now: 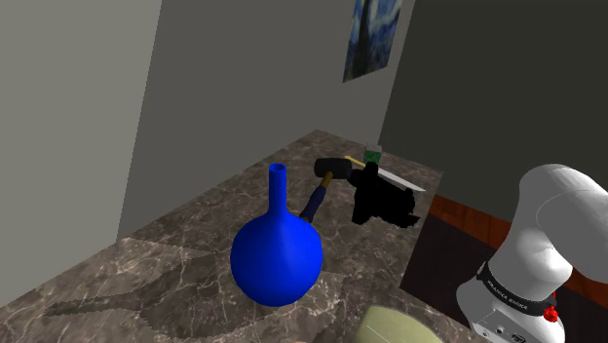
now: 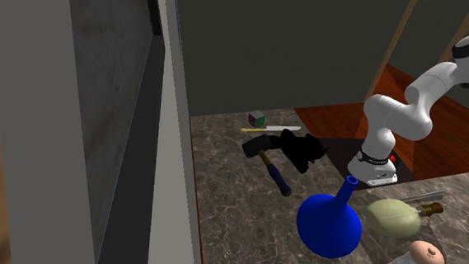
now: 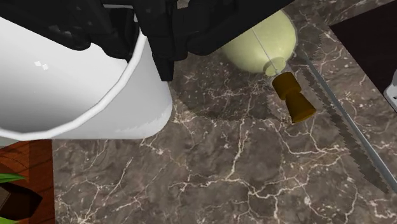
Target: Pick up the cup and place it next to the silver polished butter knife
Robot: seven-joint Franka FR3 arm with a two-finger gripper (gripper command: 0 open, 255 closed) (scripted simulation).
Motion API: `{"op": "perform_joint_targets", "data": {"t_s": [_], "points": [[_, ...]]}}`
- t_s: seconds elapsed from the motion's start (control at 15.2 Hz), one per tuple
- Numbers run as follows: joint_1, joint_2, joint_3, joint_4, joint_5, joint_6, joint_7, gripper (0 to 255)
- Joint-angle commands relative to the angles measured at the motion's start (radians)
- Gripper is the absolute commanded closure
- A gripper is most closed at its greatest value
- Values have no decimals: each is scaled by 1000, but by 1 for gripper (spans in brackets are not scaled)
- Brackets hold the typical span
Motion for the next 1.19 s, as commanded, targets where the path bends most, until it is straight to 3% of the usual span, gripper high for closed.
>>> {"op": "perform_joint_targets", "data": {"t_s": [0.0,1.12], "points": [[-1,-2,29,13,14,3,27,255],[23,-34,168,-163,130,179,8,255]]}}
